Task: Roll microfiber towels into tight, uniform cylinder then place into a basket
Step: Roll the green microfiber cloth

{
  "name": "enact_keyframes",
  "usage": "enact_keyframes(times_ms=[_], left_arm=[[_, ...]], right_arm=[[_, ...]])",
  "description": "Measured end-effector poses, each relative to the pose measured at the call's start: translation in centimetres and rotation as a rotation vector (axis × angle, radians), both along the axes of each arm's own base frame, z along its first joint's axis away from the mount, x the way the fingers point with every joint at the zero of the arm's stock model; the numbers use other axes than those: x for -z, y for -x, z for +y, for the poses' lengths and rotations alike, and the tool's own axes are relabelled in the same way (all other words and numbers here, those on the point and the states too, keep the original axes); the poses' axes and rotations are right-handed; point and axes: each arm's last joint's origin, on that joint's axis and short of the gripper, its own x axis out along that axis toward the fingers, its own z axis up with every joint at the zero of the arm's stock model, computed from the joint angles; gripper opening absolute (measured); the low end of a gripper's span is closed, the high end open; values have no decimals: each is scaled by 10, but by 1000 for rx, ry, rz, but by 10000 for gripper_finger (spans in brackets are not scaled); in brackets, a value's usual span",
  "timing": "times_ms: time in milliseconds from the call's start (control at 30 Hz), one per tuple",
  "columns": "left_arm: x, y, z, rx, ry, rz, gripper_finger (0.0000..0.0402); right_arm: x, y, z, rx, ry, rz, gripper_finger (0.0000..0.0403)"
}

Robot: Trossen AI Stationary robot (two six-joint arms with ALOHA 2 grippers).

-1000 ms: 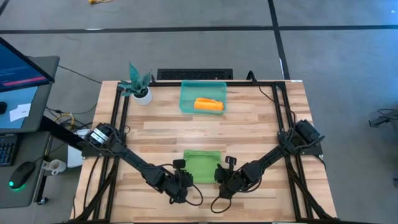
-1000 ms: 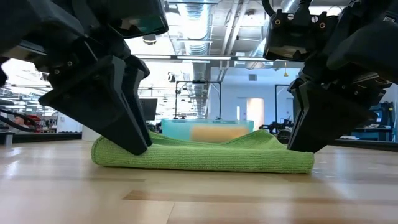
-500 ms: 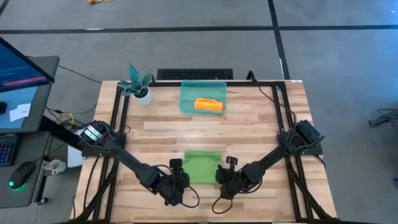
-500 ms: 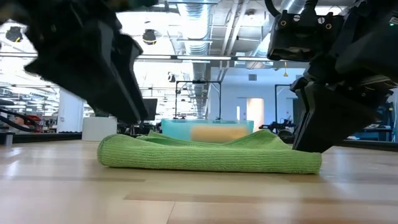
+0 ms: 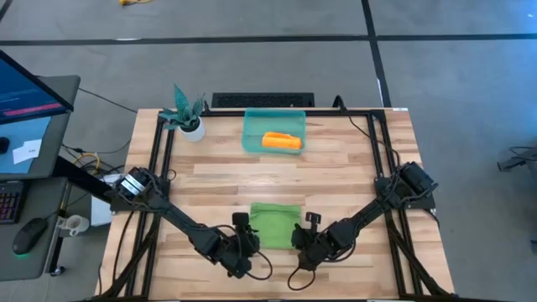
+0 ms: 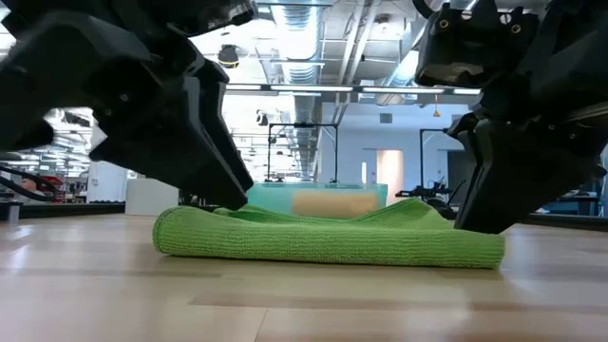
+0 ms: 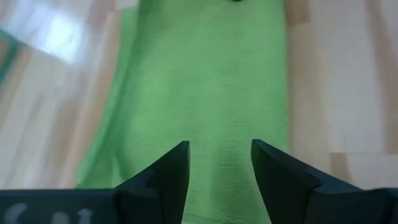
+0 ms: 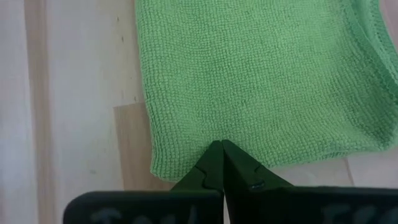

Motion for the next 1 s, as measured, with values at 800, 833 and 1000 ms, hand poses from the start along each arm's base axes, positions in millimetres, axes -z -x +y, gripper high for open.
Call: enact_keyframes(times_ms=[800, 833, 1000], left_arm=[[24, -1, 5, -40, 61, 115, 31], [24, -1, 5, -39, 63, 117, 30], [24, -1, 5, -33, 89, 133, 31]], right_arm=[[0, 0, 0, -7, -18, 12, 22], [0, 0, 0, -7, -18, 13, 22], [0, 0, 1, -1, -25, 12, 20]])
